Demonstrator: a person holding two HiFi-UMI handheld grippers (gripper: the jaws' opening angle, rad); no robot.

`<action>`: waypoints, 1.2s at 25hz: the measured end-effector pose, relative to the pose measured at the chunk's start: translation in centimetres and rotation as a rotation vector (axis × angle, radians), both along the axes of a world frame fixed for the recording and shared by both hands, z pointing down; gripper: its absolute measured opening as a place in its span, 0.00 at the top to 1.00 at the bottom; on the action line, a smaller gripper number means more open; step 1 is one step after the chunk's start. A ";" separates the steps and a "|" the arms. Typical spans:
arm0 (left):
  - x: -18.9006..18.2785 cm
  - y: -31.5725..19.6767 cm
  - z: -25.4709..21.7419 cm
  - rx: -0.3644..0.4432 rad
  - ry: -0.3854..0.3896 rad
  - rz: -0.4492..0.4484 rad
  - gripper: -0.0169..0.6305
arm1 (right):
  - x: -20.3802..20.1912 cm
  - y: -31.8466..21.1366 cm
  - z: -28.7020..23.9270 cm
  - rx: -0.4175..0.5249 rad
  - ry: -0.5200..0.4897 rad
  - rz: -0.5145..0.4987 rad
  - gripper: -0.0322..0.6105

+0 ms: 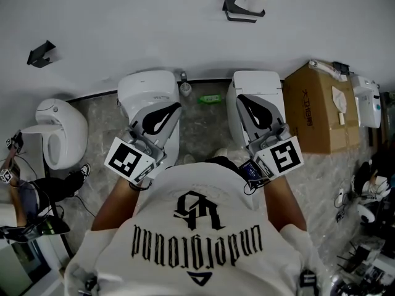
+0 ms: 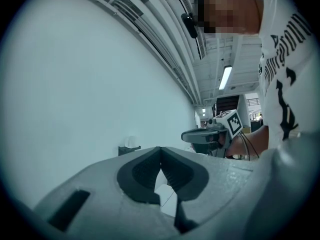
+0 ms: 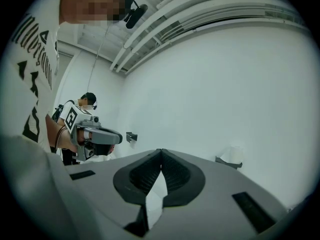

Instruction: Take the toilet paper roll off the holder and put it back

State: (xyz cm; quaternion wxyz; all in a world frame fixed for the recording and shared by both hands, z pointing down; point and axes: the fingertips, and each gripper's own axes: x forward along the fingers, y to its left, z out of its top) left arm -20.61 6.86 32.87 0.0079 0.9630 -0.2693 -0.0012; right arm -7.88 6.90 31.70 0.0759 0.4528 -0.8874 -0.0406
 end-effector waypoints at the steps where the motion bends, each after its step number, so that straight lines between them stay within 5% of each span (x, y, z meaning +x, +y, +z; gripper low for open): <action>1: -0.2 0.2 0.0 -0.002 0.002 -0.004 0.95 | -0.1 0.5 -0.1 0.000 0.003 -0.002 0.93; 30: 0.2 3.1 1.3 -0.006 0.007 -0.006 0.95 | 2.1 5.2 1.8 -0.017 -0.031 -0.006 0.93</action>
